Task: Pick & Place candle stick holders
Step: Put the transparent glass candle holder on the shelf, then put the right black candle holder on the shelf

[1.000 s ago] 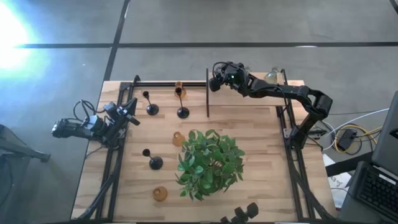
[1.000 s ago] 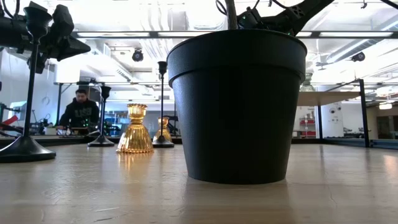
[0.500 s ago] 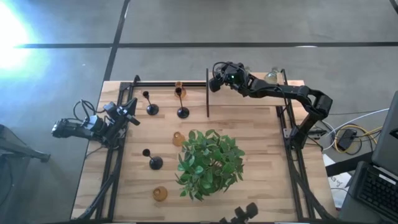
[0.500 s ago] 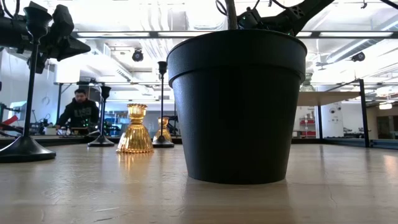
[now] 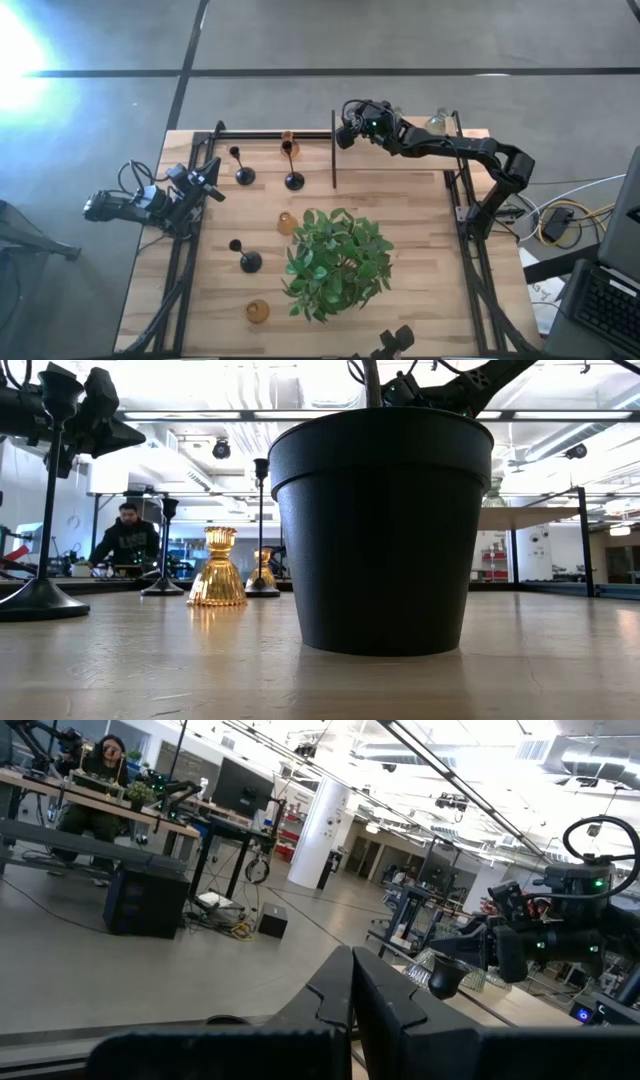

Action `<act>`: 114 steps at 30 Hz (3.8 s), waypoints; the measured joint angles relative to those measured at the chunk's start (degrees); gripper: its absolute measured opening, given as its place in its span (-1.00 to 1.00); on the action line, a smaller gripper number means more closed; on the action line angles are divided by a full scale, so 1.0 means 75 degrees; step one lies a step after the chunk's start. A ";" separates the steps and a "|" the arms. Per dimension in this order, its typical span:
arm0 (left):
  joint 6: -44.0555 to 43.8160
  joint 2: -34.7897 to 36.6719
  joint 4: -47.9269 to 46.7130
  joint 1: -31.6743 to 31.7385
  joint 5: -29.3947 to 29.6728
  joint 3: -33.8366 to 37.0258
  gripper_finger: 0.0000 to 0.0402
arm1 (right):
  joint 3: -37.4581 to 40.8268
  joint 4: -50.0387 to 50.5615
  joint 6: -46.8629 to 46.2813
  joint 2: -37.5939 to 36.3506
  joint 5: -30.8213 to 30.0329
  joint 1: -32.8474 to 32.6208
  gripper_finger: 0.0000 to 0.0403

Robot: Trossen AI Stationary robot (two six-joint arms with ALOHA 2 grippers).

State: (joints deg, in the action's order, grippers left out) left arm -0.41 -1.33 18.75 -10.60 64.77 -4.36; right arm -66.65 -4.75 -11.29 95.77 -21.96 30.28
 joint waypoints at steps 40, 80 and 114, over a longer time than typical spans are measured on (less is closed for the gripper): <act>-0.0002 0.0001 0.0002 0.0000 0.0003 0.0000 -0.94 | -0.2118 0.0803 0.2287 -0.0957 -0.0139 0.0013 0.17; -0.0002 0.0001 0.0002 0.0001 0.0001 0.0000 -0.94 | -0.2162 0.0839 -0.1467 -0.3453 0.9401 -0.0742 0.02; 0.0838 -0.0874 0.1014 0.0001 -0.3103 -0.0589 -0.94 | -0.2159 0.1609 -0.1868 -0.3413 0.9119 -0.1201 -0.50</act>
State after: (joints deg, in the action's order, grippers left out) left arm 5.88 -7.88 26.36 -10.59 41.50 -8.78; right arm -82.85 7.31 -25.30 70.17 46.44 21.28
